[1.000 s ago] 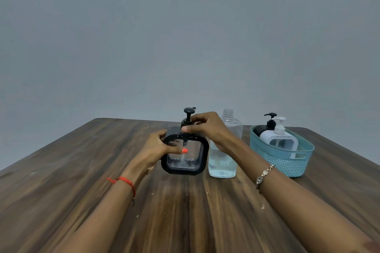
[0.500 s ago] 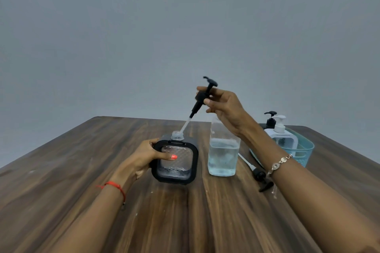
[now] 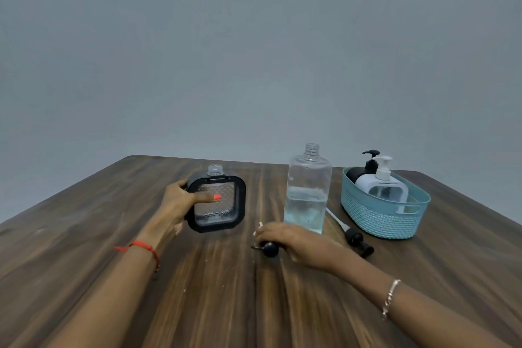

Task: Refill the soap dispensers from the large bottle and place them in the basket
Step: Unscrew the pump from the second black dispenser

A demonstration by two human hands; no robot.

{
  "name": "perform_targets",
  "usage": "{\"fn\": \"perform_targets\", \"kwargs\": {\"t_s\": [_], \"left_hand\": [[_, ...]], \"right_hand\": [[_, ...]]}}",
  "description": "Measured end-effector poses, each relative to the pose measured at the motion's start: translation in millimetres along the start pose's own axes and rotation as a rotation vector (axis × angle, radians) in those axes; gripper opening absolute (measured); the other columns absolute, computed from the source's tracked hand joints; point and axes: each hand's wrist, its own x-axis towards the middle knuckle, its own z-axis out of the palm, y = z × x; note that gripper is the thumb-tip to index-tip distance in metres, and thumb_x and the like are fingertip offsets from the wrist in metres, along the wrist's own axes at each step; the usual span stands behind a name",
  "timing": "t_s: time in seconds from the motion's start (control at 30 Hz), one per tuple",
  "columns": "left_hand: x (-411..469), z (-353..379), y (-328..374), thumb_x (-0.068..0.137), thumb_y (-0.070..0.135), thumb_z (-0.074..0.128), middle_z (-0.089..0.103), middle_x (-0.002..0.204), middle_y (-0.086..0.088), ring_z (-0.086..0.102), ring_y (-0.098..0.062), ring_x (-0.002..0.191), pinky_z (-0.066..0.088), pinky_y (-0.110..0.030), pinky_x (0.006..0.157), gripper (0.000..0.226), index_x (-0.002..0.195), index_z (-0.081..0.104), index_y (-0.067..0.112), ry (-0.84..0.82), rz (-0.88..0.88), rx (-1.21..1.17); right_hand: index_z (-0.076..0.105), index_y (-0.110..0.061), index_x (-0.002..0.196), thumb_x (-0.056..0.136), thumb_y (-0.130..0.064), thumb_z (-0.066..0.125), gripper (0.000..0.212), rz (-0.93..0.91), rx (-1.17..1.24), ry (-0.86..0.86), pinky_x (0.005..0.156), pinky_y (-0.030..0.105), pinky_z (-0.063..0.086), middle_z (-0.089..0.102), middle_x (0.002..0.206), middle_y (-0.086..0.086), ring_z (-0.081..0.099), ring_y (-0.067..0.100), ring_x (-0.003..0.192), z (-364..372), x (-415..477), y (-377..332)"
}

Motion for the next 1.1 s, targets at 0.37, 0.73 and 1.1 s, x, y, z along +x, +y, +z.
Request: {"fn": "perform_targets", "kwargs": {"t_s": [0.37,0.73,1.1], "left_hand": [[-1.1,11.8,2.4,0.043,-0.003,0.084,0.07,0.084,-0.007,0.068,-0.019,0.071,0.052,-0.028,0.054,0.05,0.087,0.063,0.008,-0.059,-0.004,0.035],[-3.2,21.2,3.1,0.032,0.005,0.083,0.072,0.083,-0.006,0.069,-0.02,0.074,0.054,-0.031,0.061,0.063,0.092,0.064,0.008,-0.106,-0.001,0.008],[-11.8,39.1,1.4,0.05,-0.006,0.083,0.072,0.09,-0.001,0.069,-0.019,0.08,0.056,-0.035,0.068,0.057,0.098,0.063,0.017,-0.13,0.006,-0.007]], "right_hand": [[0.055,-0.007,0.124,0.074,0.022,0.041,0.06,0.066,-0.002,-0.06,0.108,0.019,0.028,0.047,0.139,0.009,0.042,0.018,0.131,13.7,-2.7,3.6],[0.056,-0.009,0.103,0.071,0.008,0.066,0.037,0.209,0.065,1.026,0.089,0.027,0.044,0.051,0.104,-0.003,0.049,0.012,0.101,-33.1,-10.9,13.9],[0.058,-0.016,0.114,0.055,-0.016,0.088,0.066,0.657,0.78,0.743,0.08,0.032,0.056,0.067,0.11,0.004,0.066,0.02,0.099,-52.2,1.3,57.0]]}}
